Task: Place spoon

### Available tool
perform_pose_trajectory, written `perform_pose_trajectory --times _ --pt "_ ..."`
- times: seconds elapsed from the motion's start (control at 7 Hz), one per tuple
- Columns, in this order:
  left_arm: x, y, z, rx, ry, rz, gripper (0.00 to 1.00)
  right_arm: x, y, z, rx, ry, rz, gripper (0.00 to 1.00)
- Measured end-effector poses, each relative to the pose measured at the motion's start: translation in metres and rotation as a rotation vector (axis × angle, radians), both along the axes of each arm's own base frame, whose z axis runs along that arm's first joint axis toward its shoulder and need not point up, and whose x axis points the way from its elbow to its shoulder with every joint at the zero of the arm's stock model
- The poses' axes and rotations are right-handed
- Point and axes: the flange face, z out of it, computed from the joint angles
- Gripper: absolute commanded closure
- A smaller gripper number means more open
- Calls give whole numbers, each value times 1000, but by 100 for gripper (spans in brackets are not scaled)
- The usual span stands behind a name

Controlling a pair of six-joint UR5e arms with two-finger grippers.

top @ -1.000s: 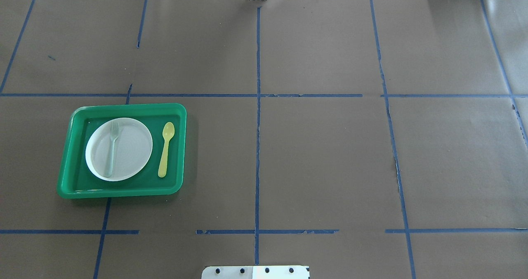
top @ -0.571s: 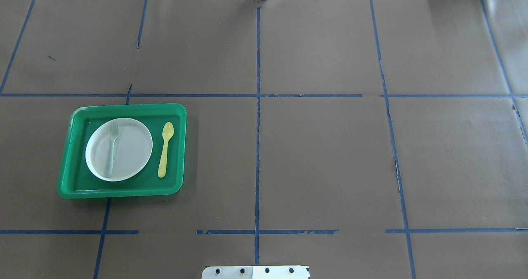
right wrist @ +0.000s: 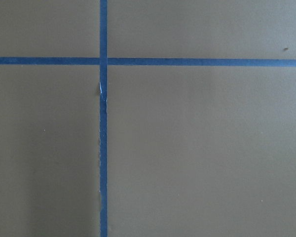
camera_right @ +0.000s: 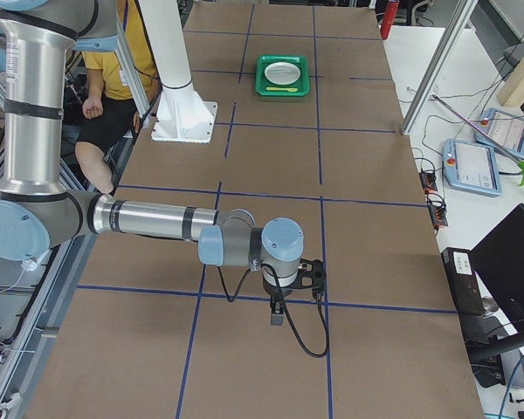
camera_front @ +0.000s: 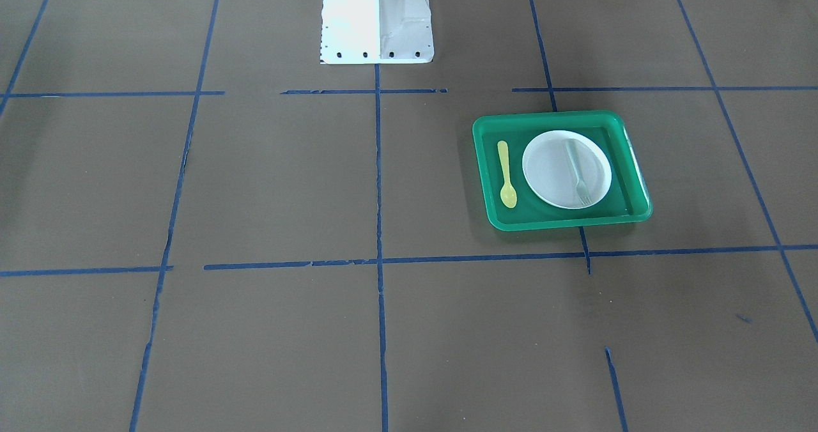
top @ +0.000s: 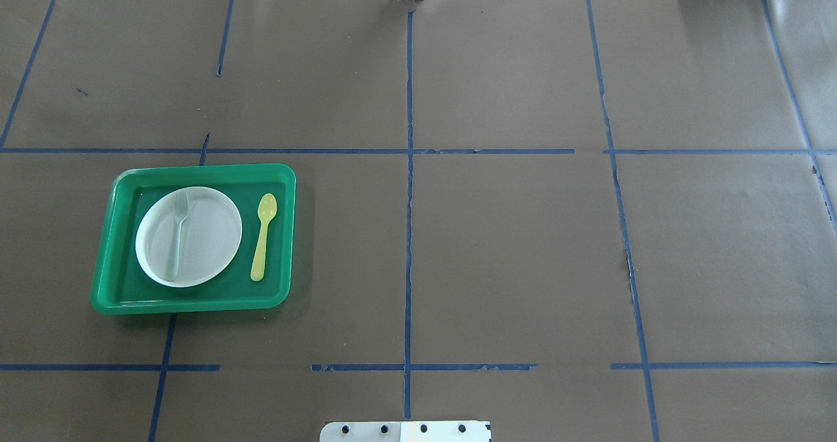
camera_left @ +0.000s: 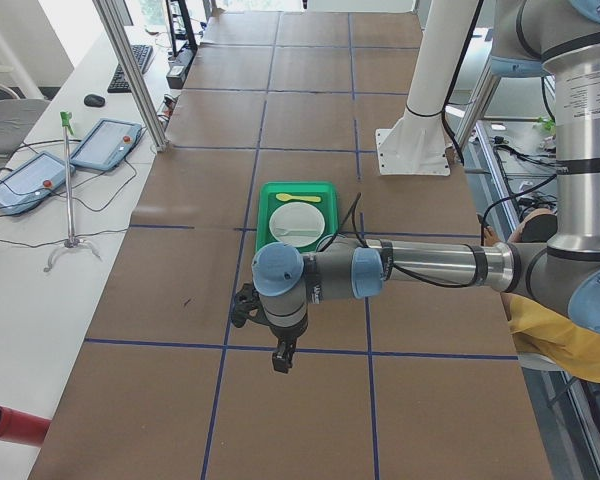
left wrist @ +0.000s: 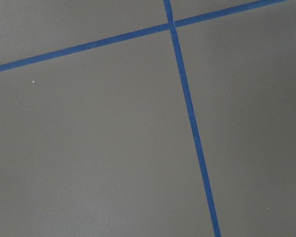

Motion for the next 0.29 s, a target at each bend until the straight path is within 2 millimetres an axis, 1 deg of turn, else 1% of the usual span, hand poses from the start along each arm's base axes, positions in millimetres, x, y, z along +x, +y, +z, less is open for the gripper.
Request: perform_pose_trajectory --times 0.29 --pt "0 -2 -2 5 1 -2 0 0 0 0 1 0 -1 0"
